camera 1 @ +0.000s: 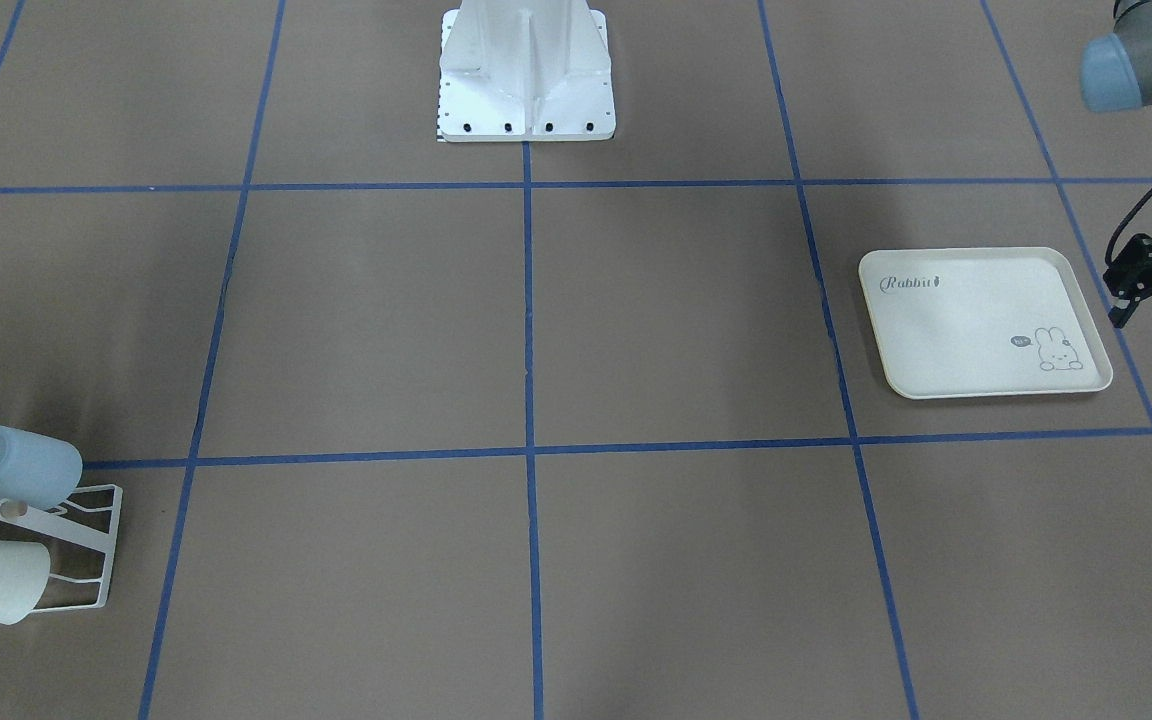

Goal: Transfer IKEA cup to right arm and place on rack

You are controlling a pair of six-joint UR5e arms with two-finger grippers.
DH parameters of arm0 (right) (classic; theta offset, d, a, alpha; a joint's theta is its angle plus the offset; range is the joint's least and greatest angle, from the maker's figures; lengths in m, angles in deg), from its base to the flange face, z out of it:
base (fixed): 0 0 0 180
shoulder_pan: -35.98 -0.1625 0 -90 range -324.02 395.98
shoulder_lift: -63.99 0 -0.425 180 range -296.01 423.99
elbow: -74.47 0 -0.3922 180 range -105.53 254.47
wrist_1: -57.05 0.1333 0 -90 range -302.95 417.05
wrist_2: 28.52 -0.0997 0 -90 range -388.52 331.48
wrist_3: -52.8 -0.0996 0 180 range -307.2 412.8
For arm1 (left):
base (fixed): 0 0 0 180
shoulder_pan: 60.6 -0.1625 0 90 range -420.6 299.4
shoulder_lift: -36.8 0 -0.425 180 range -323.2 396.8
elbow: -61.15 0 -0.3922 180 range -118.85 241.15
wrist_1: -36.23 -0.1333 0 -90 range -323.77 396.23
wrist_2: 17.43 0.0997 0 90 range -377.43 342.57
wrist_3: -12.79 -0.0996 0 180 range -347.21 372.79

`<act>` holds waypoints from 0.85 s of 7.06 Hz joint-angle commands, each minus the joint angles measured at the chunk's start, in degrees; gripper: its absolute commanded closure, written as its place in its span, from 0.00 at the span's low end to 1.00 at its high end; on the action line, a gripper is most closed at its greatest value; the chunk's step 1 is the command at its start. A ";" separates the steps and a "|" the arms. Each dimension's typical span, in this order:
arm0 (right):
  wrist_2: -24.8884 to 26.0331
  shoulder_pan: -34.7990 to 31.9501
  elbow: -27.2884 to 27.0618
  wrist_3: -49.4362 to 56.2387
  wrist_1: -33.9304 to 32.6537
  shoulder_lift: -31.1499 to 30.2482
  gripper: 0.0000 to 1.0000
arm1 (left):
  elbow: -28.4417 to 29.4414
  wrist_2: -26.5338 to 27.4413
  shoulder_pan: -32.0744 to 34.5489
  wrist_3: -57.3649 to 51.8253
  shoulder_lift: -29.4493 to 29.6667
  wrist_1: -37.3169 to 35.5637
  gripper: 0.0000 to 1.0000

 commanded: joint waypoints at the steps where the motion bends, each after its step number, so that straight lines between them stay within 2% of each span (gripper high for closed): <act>1: -2.77 -1.80 5.84 6.59 -2.62 0.00 0.74 | 0.03 -0.25 -0.09 0.07 -0.42 -0.03 0.00; 2: -6.01 -3.02 7.43 7.11 -2.62 -0.52 0.74 | -0.06 -0.34 -0.09 0.07 -0.42 -0.03 0.00; 4: -6.13 -3.03 7.53 7.29 -2.54 -3.15 0.74 | -0.15 -0.25 -0.09 0.59 -0.51 -0.03 0.00; 6: -6.04 -2.68 8.67 7.12 -2.45 -2.99 0.74 | -0.15 -0.25 -0.09 0.60 -0.68 0.06 0.00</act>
